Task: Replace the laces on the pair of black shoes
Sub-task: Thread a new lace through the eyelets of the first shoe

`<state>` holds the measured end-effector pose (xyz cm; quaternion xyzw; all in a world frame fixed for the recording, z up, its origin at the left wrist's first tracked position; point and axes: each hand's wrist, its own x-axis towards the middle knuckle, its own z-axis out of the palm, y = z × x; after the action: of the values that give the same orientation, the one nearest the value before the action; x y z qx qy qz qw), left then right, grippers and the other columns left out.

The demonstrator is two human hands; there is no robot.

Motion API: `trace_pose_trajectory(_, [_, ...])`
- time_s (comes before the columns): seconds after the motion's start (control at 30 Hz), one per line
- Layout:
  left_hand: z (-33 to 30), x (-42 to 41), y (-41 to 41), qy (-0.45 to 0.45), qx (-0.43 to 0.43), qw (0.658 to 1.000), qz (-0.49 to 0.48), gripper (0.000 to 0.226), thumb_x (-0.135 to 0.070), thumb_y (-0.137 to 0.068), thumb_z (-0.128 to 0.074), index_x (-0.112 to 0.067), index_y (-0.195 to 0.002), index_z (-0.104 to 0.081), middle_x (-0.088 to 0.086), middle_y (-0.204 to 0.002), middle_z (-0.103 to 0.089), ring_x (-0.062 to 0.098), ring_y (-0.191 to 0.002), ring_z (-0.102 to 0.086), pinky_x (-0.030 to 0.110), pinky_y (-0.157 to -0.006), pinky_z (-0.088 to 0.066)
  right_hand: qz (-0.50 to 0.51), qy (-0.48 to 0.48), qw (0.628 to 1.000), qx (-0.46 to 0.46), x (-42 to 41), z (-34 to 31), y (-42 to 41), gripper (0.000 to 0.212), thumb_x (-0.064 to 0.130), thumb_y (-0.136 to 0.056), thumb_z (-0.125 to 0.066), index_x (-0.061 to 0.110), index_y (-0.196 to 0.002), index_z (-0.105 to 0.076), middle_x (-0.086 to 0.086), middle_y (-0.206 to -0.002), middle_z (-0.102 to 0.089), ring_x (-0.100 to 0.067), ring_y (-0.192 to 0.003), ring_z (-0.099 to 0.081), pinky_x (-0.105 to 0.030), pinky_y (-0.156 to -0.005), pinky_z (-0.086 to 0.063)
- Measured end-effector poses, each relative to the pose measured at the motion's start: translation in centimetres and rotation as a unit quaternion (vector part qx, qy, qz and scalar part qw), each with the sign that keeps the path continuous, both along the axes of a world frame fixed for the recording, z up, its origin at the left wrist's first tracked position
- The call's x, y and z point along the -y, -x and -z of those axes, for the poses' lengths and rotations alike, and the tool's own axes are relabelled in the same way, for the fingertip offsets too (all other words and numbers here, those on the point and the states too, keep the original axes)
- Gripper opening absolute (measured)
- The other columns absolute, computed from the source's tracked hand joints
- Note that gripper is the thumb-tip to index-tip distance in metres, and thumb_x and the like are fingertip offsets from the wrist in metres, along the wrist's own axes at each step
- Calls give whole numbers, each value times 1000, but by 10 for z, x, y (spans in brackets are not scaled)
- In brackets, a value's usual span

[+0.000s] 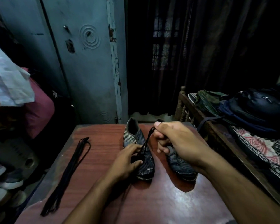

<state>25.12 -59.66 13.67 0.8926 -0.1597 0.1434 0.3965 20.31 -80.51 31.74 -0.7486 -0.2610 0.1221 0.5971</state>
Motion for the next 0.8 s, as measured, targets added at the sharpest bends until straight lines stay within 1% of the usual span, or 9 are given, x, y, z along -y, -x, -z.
trace_pose_trajectory(0.07, [1,3,-2,-35,52,998,-21,47,-7,-80,-77,-15,-125,-66,-12,-122,-61,-17,-111,-49,3,-98,-33,-13,-11,1000,15,-1,2,1,42,24,-110,-37,13,-69,-40,6,-55,-33,-14,-52,-36,-33,-66,-42])
trace_pose_trajectory(0.23, [2,0,-9,-52,57,996,-36,37,-10,-83,-77,-14,-118,-69,-7,-120,-63,4,-108,-56,9,-98,-39,-27,24,996,78,-5,0,3,45,22,-110,-39,16,-65,-43,5,-57,-37,-15,-54,-39,-35,-62,-38])
trace_pose_trajectory(0.37, [7,-11,-9,-78,48,994,-59,35,-23,-86,-74,-12,-119,-68,-1,-118,-63,15,-107,-58,29,-97,-46,-14,38,994,98,-6,-1,-1,45,24,-109,-41,17,-65,-43,3,-57,-38,-17,-55,-40,-35,-60,-36])
trace_pose_trajectory(0.47, [14,-15,-7,-95,47,993,-53,41,-43,-89,-60,-15,-118,-68,0,-118,-62,21,-106,-58,37,-95,-47,-36,12,998,56,-21,4,6,47,20,-110,-39,16,-63,-42,-7,-58,-38,-14,-51,-38,-33,-59,-37])
trace_pose_trajectory(0.53, [18,-15,-7,-87,59,994,-37,35,-45,-91,-58,-18,-110,-69,0,-112,-62,23,-100,-58,39,-89,-47,-38,-13,999,30,-31,10,10,48,20,-109,-40,18,-62,-42,-2,-55,-37,-14,-51,-37,-37,-64,-40])
trace_pose_trajectory(0.6, [19,-16,-10,-85,64,994,-31,33,-46,-91,-58,-20,-106,-70,-2,-110,-62,22,-99,-58,36,-89,-46,-28,-45,998,17,-34,13,12,47,19,-109,-40,17,-62,-41,2,-52,-36,-14,-50,-38,-38,-66,-42])
trace_pose_trajectory(0.7, [15,-22,-12,-48,68,994,-65,40,-56,-91,-55,-21,-99,-73,-13,-100,-60,7,-93,-53,19,-87,-39,23,-120,992,-24,-24,15,7,45,20,-108,-40,16,-63,-40,-1,-52,-31,-16,-48,-35,-33,-62,-46])
trace_pose_trajectory(0.77, [16,-26,-13,-19,88,992,-90,39,-55,-93,-53,-21,-93,-73,-18,-95,-58,4,-88,-52,10,-83,-33,45,-147,987,-44,-17,18,4,45,20,-108,-39,15,-63,-39,1,-52,-27,-16,-46,-33,-31,-62,-47])
trace_pose_trajectory(0.8, [18,-26,-12,-16,96,990,-98,38,-53,-93,-54,-21,-93,-73,-18,-94,-59,6,-87,-53,9,-82,-33,46,-149,987,-47,-16,20,4,45,20,-107,-39,16,-63,-39,1,-52,-27,-16,-46,-33,-32,-63,-47])
